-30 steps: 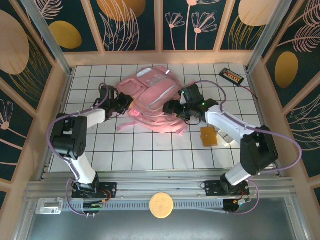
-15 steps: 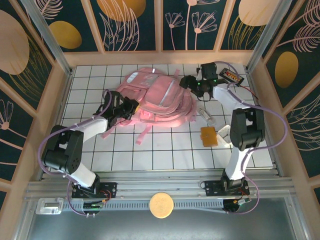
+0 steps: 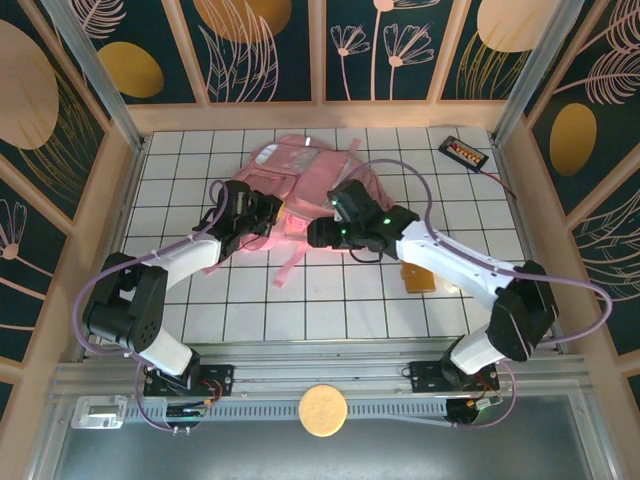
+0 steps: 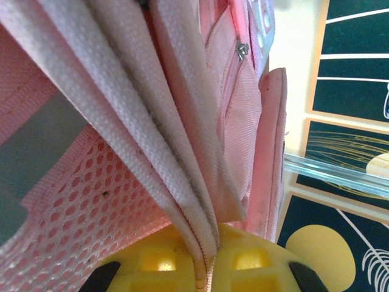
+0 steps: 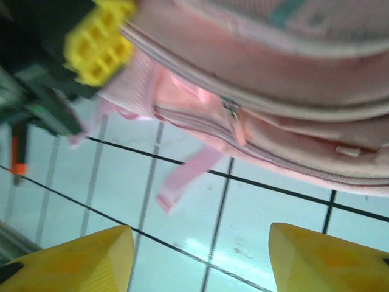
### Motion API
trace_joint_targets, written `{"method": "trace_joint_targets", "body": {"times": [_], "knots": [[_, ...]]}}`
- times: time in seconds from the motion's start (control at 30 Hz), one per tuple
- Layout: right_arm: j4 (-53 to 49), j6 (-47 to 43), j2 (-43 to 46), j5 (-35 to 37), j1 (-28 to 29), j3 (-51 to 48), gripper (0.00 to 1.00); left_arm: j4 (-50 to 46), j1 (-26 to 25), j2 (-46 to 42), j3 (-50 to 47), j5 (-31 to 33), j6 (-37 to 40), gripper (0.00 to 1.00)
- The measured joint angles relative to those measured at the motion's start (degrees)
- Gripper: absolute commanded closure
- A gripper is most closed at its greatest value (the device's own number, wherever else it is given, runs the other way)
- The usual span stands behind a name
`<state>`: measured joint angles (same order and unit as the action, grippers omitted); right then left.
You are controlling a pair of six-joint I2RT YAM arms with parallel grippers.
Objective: Pack the student bag
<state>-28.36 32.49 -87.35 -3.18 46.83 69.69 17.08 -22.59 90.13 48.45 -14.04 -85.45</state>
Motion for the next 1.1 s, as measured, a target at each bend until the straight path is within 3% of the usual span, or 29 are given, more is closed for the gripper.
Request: {"method": "trace_joint_targets", "body": {"times": [0.73, 1.1], "knots": [[6.25, -2.43, -15.45, 6.49, 0.2, 4.17, 0.58, -0.2, -0.35, 0.0, 0.11, 0.79, -1.07, 0.96], [2.14, -2.62, -19.74, 10.03, 0.15, 9.4, 0.74, -0.15, -0.46, -0.15, 0.11, 1.29, -1.49, 0.96]]}}
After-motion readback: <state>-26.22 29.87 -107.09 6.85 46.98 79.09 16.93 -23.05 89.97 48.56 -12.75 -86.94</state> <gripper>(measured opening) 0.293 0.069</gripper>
